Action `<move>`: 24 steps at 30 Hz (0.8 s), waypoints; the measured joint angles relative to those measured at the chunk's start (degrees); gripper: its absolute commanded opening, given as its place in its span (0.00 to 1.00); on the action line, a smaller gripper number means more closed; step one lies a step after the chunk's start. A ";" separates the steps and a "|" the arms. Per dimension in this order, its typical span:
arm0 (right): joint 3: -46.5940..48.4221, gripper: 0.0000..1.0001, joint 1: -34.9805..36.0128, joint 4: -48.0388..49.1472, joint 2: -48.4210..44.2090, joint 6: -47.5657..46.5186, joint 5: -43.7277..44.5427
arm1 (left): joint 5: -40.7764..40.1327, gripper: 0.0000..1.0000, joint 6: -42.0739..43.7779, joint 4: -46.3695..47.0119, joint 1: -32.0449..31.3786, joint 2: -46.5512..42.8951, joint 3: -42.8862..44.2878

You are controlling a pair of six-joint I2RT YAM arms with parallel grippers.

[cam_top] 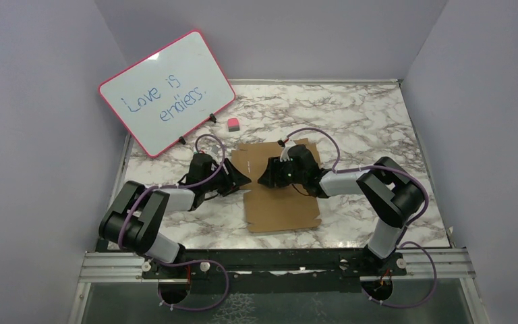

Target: Fold the paper box

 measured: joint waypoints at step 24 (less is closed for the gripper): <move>0.07 0.57 0.00 1.40 0.79 0.37 -1.01 | -8.44 0.35 4.79 -17.53 -9.62 -0.96 10.14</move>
